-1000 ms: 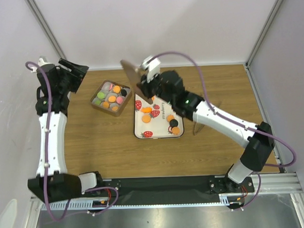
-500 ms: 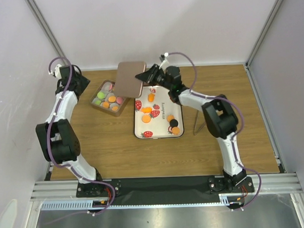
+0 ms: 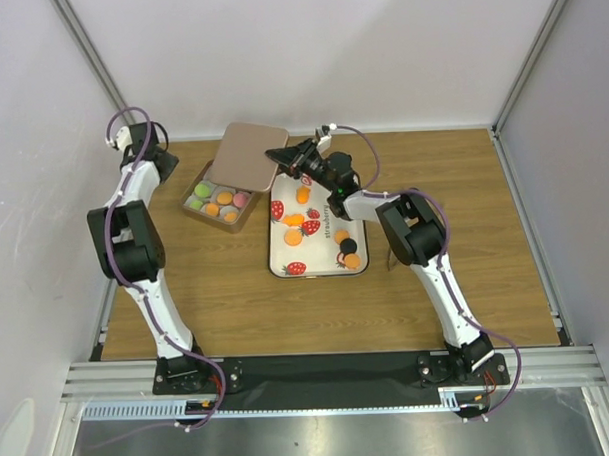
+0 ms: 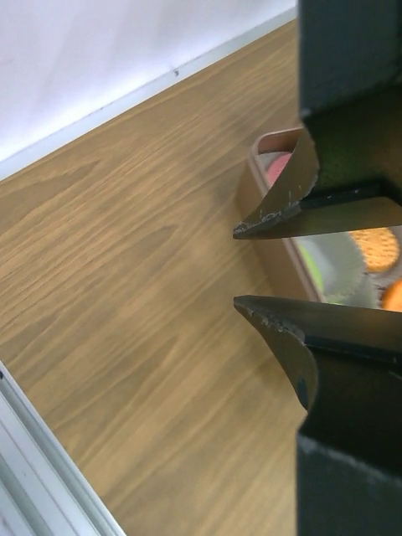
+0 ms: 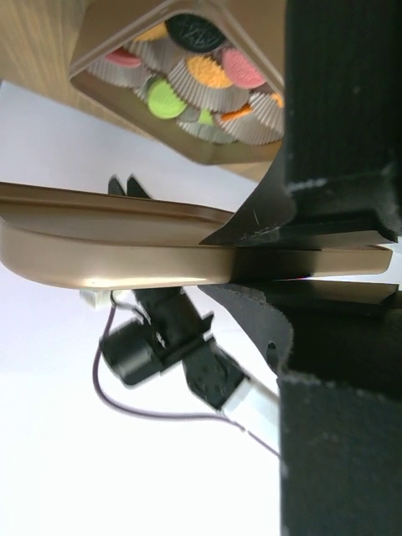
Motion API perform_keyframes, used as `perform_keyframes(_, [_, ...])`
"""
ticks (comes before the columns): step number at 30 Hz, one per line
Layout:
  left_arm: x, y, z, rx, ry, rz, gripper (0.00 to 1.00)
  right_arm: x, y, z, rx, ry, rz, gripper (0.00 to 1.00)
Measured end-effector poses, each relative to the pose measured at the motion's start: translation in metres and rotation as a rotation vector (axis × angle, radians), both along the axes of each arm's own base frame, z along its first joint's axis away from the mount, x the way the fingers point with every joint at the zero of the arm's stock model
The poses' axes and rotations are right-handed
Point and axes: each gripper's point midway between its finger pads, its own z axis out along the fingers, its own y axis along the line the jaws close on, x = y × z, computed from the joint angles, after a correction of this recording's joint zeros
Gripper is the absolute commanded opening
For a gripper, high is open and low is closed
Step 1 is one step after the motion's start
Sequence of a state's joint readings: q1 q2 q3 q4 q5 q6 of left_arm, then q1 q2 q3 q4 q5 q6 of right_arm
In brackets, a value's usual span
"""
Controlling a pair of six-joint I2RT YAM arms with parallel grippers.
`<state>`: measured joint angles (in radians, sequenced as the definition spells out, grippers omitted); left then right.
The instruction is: Pack the cookies
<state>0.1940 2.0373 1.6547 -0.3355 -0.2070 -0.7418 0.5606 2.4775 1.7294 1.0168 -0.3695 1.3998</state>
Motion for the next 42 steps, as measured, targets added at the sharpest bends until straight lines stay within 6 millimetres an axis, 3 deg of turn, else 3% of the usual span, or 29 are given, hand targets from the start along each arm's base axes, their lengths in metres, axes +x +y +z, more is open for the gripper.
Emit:
perform_keyframes(9, [0.03,-0.009,-0.04,-0.081,0.038,-0.035,0.36,0.012,0.002,0.006,0.066,-0.004,-0.017,0.0])
perform_keyframes(17, [0.025,-0.023,-0.069,-0.166,0.078,-0.051,0.34,0.018,0.005,-0.01,0.066,0.02,-0.026,0.0])
perform_keyframes(22, [0.007,-0.031,-0.099,-0.214,0.12,-0.037,0.33,0.02,0.006,-0.023,0.053,0.045,-0.028,0.0])
perform_keyframes(42, [-0.068,-0.056,-0.1,-0.317,0.09,0.021,0.31,0.004,0.036,-0.038,0.008,0.093,0.036,0.0])
